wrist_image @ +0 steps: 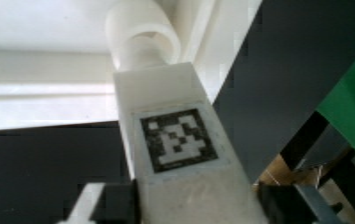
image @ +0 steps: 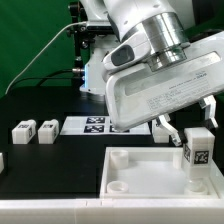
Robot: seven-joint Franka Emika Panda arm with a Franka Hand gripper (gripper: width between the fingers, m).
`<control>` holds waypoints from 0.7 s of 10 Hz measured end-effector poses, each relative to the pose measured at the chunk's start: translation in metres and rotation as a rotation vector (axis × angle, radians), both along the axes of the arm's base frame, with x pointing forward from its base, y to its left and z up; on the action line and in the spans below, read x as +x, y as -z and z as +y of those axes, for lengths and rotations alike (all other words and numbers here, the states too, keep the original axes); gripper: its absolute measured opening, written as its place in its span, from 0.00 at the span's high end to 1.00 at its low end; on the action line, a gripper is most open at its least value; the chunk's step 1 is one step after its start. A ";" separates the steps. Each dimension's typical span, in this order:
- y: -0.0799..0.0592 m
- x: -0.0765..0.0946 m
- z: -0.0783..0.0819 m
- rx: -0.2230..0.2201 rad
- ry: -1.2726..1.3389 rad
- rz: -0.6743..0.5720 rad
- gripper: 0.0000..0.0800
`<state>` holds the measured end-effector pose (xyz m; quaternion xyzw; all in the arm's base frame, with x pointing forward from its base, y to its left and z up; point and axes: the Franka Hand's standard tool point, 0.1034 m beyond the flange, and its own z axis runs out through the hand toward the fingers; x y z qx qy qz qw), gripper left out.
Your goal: Assemble one leg
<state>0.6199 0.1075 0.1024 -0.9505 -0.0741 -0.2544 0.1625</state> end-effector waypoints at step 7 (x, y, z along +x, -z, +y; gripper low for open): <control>0.011 -0.004 0.003 0.010 0.003 0.010 0.60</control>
Offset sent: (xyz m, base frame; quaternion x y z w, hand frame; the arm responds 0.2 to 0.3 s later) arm -0.0024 0.0023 -0.0106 0.0140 -0.0002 -0.0016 0.9999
